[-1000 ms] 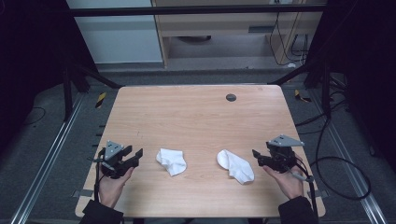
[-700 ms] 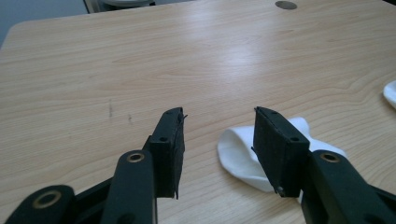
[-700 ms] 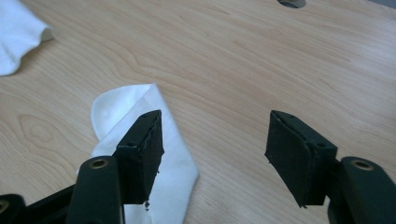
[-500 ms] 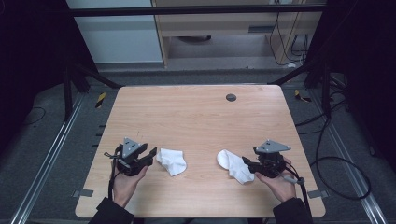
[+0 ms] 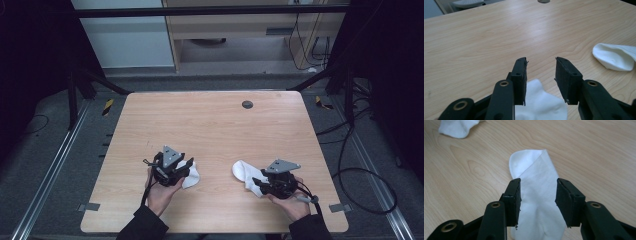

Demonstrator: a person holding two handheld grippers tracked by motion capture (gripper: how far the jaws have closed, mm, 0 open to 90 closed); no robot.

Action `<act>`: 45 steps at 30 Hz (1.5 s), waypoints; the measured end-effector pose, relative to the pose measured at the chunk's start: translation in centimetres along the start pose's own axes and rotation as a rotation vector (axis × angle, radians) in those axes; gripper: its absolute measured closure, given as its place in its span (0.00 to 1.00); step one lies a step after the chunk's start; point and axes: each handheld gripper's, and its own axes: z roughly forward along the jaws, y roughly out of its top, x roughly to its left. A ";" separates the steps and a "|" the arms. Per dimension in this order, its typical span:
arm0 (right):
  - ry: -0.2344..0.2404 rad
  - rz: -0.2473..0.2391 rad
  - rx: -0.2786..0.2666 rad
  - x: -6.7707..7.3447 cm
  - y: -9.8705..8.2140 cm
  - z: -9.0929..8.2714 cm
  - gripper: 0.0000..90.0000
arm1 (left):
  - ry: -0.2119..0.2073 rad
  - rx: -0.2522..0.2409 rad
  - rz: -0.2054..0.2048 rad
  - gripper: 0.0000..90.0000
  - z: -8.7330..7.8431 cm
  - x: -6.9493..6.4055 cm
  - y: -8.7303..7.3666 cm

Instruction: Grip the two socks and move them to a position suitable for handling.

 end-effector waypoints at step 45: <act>0.066 -0.066 0.108 1.3 -2.9 1.3 0.89 | -0.144 0.093 0.030 0.64 8.7 -9.2 0.0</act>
